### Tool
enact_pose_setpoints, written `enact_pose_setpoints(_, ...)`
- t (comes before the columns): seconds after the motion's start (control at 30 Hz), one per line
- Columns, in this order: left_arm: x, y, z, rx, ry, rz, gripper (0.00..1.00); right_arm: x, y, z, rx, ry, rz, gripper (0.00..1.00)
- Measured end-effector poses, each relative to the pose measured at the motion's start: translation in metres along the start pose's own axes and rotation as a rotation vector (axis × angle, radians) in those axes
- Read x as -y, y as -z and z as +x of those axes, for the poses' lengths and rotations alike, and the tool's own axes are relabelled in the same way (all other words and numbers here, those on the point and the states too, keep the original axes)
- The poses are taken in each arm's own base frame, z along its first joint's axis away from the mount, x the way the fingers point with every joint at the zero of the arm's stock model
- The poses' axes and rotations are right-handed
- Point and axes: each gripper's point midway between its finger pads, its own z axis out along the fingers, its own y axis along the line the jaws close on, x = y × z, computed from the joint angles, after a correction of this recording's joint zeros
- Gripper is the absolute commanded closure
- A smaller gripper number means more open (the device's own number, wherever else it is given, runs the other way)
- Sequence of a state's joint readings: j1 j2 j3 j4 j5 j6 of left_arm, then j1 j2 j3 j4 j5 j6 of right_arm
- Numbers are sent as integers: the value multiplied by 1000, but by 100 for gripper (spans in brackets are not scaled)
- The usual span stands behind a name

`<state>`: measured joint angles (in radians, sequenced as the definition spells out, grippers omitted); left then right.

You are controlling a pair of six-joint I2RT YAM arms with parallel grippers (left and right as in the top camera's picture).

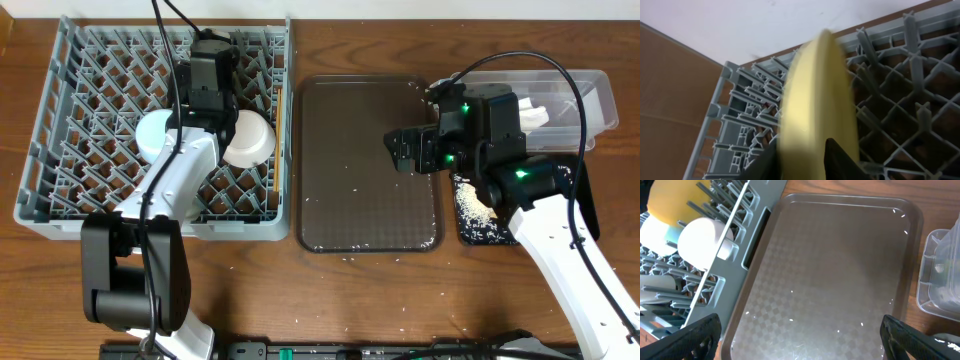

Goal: Sort waste into correct bins and load items into the dishwasher
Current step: 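Stand the yellow plate upright in the rack with the left gripper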

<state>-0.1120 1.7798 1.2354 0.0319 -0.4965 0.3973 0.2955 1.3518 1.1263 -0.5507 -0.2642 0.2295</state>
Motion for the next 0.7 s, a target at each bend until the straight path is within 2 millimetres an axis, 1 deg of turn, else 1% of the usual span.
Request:
enact_pose_setpoints(0.07,4,0,-1,8,1,21,66,0,0,0,-1,0,0,1)
enact_pose_setpoints(0.1,4,0,-2,9,1,25,57,0,0,1,-3,-1,1,1)
enact_pose_setpoints(0.13,5,0,-2,10,1,27,43,0,0,1,-6,-2,1,1)
enact_pose_setpoints(0.23,6,0,-2,11,1,32,32,0,0,2,-8,-2,2,1)
enact_pose_setpoints(0.27,6,0,-2,12,3,34,25,1,0,2,-9,-2,2,1)
enact_pose_setpoints(0.33,8,1,-2,10,1,41,20,1,0,3,-10,-3,2,1)
enact_pose_setpoints(0.4,10,3,0,3,1,50,18,1,0,3,-13,-4,3,1)
enact_pose_setpoints(0.47,11,16,3,-21,26,72,16,1,0,5,-18,-5,4,1)
enact_pose_setpoints(0.57,7,43,1,-35,111,130,13,2,0,9,-35,-10,9,1)
enact_pose_setpoints(0.6,4,51,-4,-20,145,142,12,2,0,10,-41,-11,10,1)
enact_pose_setpoints(0.63,-1,65,-9,-7,201,177,11,2,0,11,-42,-12,10,1)
enact_pose_setpoints(0.67,-7,83,-15,9,257,220,12,3,0,12,-49,-14,12,1)
enact_pose_setpoints(0.7,-8,94,-16,11,285,253,11,3,0,13,-52,-14,13,1)
